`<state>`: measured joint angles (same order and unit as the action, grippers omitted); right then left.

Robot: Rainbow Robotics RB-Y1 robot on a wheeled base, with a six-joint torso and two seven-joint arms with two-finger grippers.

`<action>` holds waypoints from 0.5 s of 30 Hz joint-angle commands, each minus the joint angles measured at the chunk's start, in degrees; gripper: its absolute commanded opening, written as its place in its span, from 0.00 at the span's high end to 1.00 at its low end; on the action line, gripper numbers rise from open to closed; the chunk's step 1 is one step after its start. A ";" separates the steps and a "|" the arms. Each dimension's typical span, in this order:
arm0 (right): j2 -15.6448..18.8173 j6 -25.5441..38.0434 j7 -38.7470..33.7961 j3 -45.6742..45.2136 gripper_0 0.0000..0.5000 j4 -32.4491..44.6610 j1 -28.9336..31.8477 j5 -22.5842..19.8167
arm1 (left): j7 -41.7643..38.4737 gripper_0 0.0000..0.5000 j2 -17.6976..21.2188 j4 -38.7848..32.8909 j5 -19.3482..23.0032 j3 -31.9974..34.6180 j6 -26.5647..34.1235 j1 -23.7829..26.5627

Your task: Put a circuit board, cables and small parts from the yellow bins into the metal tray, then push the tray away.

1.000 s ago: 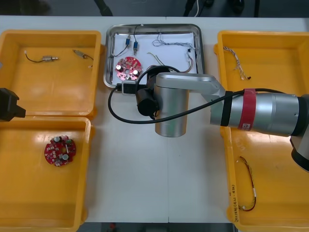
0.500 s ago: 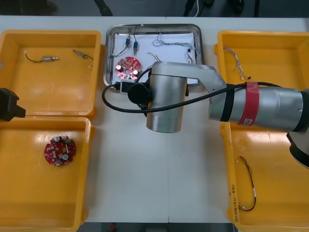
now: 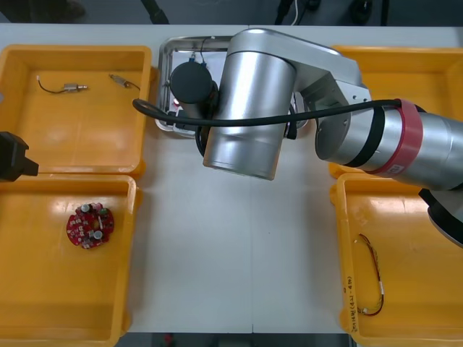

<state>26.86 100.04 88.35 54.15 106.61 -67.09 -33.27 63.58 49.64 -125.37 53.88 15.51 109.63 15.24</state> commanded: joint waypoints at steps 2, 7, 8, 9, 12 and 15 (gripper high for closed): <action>1.36 7.72 -9.34 -7.48 0.00 8.35 3.54 -1.62 | 4.97 0.00 -0.51 -1.54 -0.54 1.81 0.37 -1.00; 2.41 9.96 -16.55 -13.54 0.00 13.89 7.15 -4.52 | 4.97 0.00 -0.51 -1.54 -0.54 1.81 0.37 -1.00; 2.67 9.96 -17.95 -15.13 0.00 15.03 8.03 -5.23 | 4.97 0.00 -0.51 -1.54 -0.54 1.81 0.37 -1.00; 2.67 9.96 -17.95 -15.13 0.00 15.03 8.03 -5.23 | 4.97 0.00 -0.51 -1.54 -0.54 1.81 0.37 -1.00; 4.34 9.96 -23.14 -21.02 0.00 18.28 11.37 -8.04 | 4.97 0.00 -0.51 -1.54 -0.54 1.81 0.37 -1.00; 5.66 9.96 -26.13 -23.65 0.00 19.43 12.86 -9.45 | 4.97 0.00 -0.51 -1.54 -0.54 1.81 0.37 -1.00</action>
<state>29.77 109.76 65.74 34.71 123.44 -56.14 -41.64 63.59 49.63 -125.41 53.86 15.51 109.63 15.24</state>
